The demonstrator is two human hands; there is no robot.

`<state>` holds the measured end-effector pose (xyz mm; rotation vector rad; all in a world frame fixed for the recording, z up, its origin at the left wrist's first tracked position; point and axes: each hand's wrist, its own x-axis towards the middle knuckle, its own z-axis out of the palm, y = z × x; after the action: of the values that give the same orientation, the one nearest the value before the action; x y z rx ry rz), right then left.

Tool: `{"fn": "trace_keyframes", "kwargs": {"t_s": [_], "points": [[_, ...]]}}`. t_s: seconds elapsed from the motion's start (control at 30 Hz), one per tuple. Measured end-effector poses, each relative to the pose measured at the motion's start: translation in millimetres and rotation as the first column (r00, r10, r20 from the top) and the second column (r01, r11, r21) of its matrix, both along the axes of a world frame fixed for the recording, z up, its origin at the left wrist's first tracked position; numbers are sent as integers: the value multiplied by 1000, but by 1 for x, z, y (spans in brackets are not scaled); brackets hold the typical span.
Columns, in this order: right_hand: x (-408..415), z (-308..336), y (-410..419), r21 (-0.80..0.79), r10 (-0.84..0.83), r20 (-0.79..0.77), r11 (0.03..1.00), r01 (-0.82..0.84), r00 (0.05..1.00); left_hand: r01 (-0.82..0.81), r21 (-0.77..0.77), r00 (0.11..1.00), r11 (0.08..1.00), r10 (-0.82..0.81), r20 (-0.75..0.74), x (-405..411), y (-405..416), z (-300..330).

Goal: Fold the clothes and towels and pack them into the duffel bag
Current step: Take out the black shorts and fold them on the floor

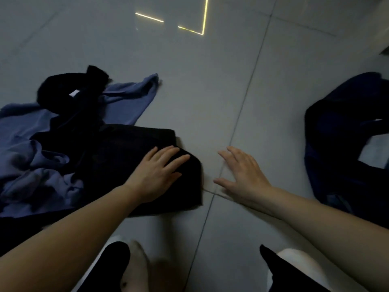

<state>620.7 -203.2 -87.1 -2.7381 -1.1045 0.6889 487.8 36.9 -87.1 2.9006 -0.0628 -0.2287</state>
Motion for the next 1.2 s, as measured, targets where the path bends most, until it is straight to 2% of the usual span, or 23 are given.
{"fn": "trace_keyframes", "kwargs": {"t_s": [0.17, 0.23, 0.3, 0.4, 0.5, 0.6, 0.73, 0.9, 1.03, 1.2], "points": [[31, 12, -84, -75, -197, 146, 975, 210, 969, 248, -27, 966, 968, -249, -75, 68, -64, 0], [44, 15, -124, -57, -316, 272, 938, 343, 909, 316, -46, 939, 948, -320, -129, 94, -89, 1], [57, 20, -162, -81, -446, 320, 866, 493, 836, 352, -65, 920, 934, -358, -156, 117, -116, 6], [71, 19, -206, -201, -626, 189, 729, 654, 756, 385, -66, 913, 921, -390, -118, 140, -158, 10], [78, 6, -222, -169, -758, -54, 648, 742, 650, 371, -85, 912, 925, -380, -152, 152, -192, 12], [84, -1, -219, -128, -814, -57, 580, 804, 578, 341, -150, 911, 928, -366, -190, 151, -211, 8], [87, -1, -213, -28, -810, -58, 585, 810, 583, 289, -222, 914, 931, -338, -226, 136, -203, -4], [84, 14, -173, 125, -721, -281, 627, 769, 634, 0, -371, 982, 928, -71, -175, 130, -176, -15], [76, 14, -114, 153, -605, -356, 715, 683, 712, -138, -394, 983, 909, 79, -163, 122, -143, 2], [47, 19, -42, 175, -427, -405, 832, 527, 809, -211, -359, 977, 909, 207, -50, 105, -90, 17]]}}
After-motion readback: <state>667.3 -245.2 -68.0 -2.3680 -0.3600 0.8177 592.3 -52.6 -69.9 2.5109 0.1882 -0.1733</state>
